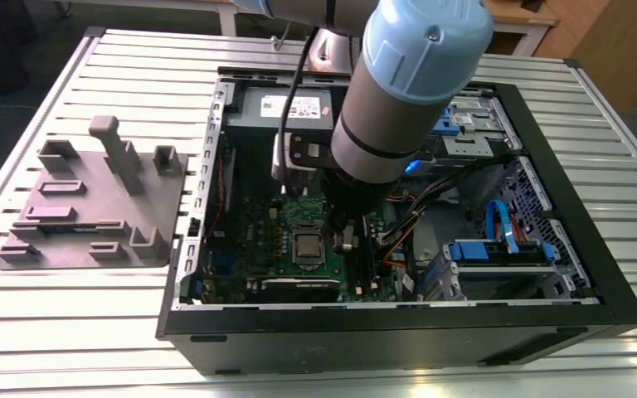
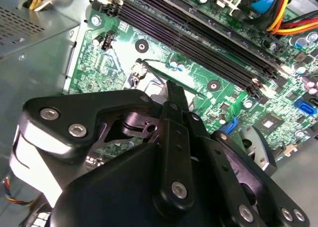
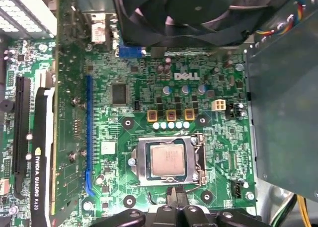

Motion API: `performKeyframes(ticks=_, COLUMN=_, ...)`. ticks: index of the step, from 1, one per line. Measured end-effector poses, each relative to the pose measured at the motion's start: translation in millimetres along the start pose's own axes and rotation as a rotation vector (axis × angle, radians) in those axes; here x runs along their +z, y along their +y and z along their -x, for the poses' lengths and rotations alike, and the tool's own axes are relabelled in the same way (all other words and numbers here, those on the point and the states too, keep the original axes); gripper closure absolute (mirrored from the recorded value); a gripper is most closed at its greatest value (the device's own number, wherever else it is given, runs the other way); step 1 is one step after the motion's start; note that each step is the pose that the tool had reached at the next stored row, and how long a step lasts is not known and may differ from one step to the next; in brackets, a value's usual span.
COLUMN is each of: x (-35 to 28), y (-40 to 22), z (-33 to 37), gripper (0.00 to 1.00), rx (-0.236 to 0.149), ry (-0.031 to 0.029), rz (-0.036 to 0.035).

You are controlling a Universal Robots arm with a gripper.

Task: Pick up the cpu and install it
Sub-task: 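Install the first cpu locking lever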

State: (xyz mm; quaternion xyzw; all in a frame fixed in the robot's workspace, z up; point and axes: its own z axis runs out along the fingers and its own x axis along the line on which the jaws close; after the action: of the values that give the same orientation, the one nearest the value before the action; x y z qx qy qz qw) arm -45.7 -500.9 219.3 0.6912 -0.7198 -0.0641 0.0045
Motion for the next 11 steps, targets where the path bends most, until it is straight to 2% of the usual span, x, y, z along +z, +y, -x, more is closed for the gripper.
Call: performKeyframes(ticks=11, x=5.0, y=-0.8, z=-7.4, gripper=0.89, rx=-0.035, ry=0.0099, rz=0.0027)
